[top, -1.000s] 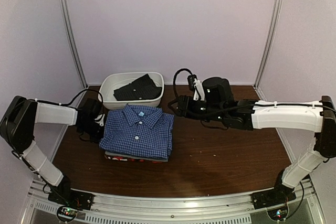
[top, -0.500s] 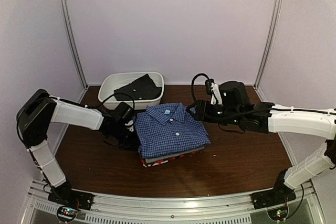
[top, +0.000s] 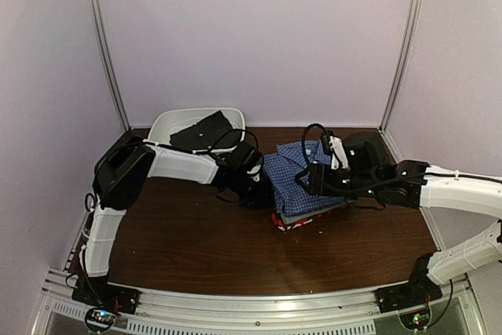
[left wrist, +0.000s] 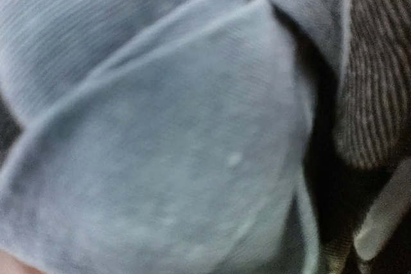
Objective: Fold and stack the long sleeve shirts
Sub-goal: Move the square-folded shirt to the corner of the board.
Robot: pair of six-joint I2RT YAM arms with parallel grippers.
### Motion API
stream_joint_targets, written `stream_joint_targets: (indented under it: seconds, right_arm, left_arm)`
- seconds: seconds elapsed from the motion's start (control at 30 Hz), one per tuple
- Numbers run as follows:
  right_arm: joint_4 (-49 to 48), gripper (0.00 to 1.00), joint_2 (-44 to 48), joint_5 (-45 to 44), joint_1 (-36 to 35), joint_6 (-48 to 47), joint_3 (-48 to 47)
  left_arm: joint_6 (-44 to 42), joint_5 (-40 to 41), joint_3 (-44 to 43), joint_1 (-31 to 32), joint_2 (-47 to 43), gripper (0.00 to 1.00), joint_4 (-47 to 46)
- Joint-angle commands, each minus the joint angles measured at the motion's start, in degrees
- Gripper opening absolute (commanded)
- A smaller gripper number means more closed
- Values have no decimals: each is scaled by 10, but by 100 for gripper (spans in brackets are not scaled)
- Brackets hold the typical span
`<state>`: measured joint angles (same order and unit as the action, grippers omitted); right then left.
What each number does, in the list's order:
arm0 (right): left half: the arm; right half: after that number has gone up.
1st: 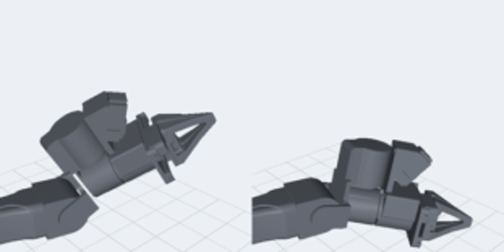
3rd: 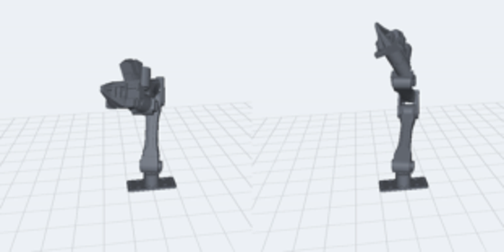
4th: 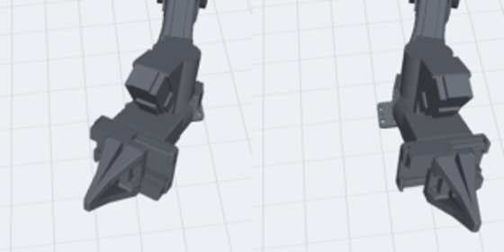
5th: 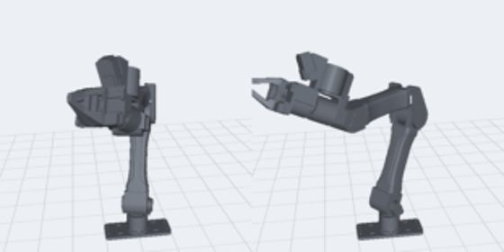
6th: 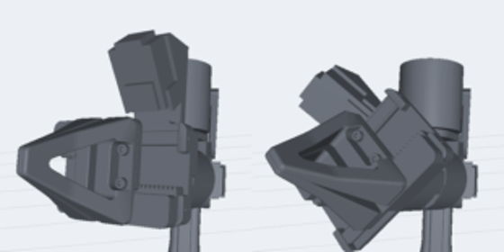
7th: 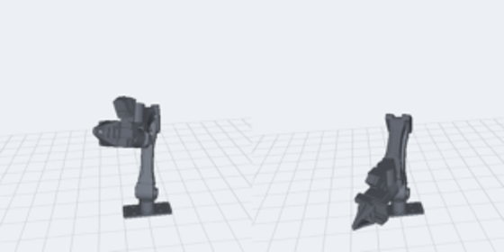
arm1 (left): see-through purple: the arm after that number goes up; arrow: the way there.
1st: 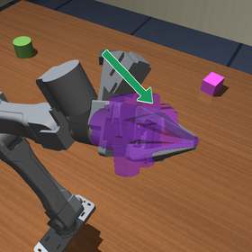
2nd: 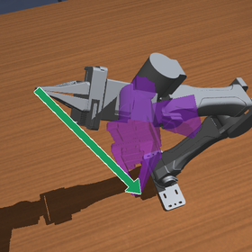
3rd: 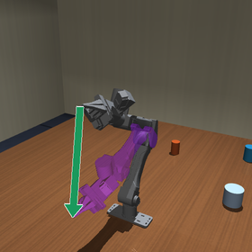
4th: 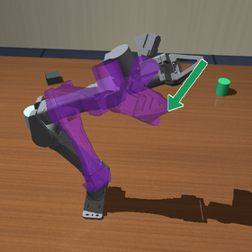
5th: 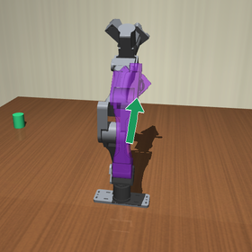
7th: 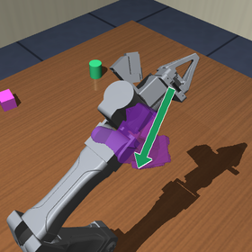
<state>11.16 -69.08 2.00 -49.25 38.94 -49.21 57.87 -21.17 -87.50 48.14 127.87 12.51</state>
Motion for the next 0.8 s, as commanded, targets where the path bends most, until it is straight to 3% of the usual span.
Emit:
stream_joint_targets:
  seconds: [0.0,0.17,0.3,0.77]
  right_arm:
    - [40,61,32,-17,-4,2,13]
    - [46,61,30,-17,-11,17,25]
    - [45,61,15,-17,-17,21,21]
    - [-2,59,-88,-17,-75,59,34]
  left_arm:
    - [7,-33,-111,5,84,19,-33]
    - [8,-62,-235,10,156,19,-32]
    - [-2,-53,-251,7,157,20,-12]
    - [-62,-16,-28,-69,-37,32,-26]
